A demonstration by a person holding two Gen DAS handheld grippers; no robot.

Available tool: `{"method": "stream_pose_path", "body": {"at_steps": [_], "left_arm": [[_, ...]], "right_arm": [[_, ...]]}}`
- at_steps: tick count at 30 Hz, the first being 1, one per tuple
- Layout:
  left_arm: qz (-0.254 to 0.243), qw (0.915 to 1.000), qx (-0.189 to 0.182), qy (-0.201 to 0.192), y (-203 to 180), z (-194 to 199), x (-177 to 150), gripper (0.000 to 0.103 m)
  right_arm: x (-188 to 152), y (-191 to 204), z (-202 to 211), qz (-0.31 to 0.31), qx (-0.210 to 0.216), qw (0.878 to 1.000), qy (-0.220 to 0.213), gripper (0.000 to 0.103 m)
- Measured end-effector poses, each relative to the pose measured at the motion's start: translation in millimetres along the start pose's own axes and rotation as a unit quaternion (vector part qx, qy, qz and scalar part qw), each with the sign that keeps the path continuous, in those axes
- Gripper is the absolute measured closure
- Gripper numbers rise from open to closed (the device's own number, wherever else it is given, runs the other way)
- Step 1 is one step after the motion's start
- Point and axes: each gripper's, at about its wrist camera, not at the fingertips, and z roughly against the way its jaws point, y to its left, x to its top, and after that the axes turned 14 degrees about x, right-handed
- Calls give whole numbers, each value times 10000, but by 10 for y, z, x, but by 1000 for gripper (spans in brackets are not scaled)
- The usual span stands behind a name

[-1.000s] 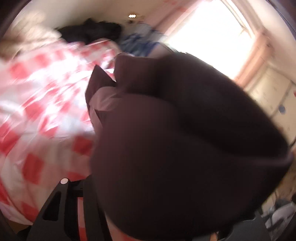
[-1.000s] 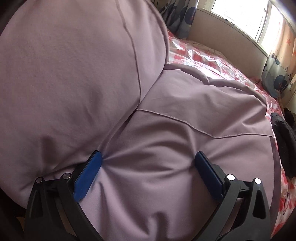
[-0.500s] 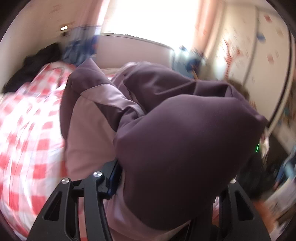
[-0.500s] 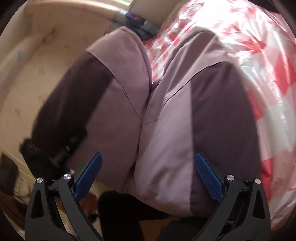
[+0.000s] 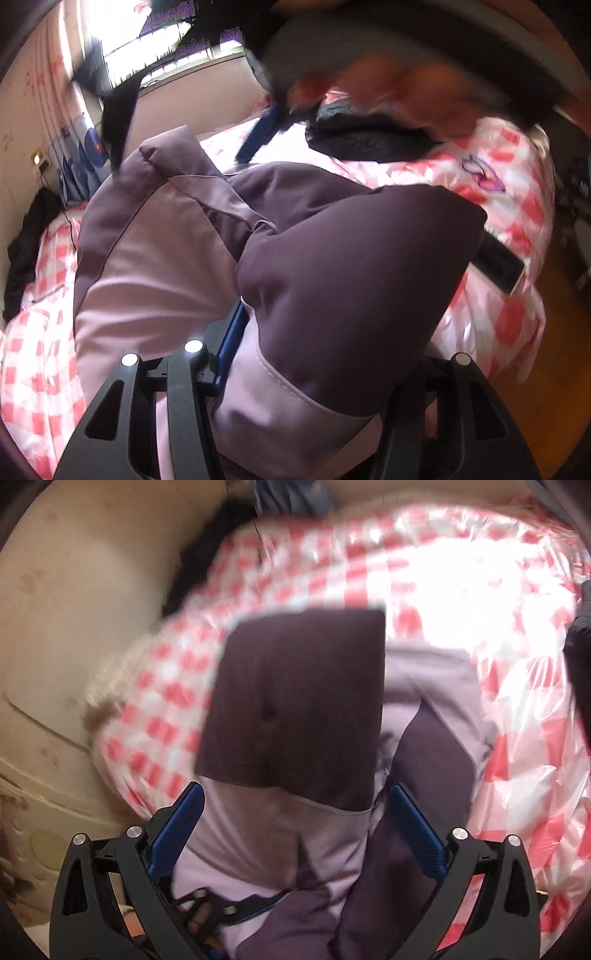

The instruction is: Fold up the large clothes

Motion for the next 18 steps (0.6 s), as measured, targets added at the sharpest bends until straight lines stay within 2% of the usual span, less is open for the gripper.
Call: {"method": "stream_pose_path", "body": {"at_steps": [1, 2, 4, 6, 8, 9, 12, 13, 14, 15, 16, 17, 18], "left_arm": [[-87, 10000, -23, -5, -33, 14, 18, 48], [-180, 9998, -101, 15, 33, 2, 21, 48], [-246, 9989, -377, 122, 257, 23, 9, 48], [247, 9938, -1023, 352, 576, 187, -32, 48], [1000, 9819, -1535, 490, 961, 291, -80, 46], [1497, 9774, -1441, 389, 1207, 335, -90, 46], [2360, 9654, -1076, 255, 1745, 225, -50, 42], [2653, 9599, -885, 214, 1883, 126, -30, 37], [2858, 9543, -850, 194, 1956, 5, -19, 34], [2949, 9503, -957, 278, 1980, -181, 11, 34], [2929, 9498, -980, 497, 1959, -378, 40, 34], [2913, 9455, -1193, 831, 1891, -609, 39, 34], [2812, 9459, -1199, 1084, 1796, -788, 28, 34]], "right_arm": [[-16, -21, -143, 93, -594, 9982, 89, 6], [-100, -51, -226, 71, -656, 9978, 7, 6], [-252, -191, -244, -270, -354, 9984, -362, 6], [-391, -318, -208, -412, -168, 9956, -823, 7], [-569, -502, -185, -700, -61, 9879, -1379, 7], [-896, -502, -160, -699, -98, 9845, -1603, 7], [-1245, -531, -254, -708, -114, 9734, -2176, 7], [-1321, -499, -250, -658, -201, 9690, -2371, 7], [-1399, -440, -257, -547, -330, 9634, -2603, 7], [-1478, -399, -253, -486, -428, 9598, -2733, 7], [-1521, -398, -257, -495, -406, 9574, -2817, 7], [-1523, -444, -255, -565, -286, 9582, -2790, 7], [-1492, -514, -226, -689, -188, 9600, -2708, 7]]}}
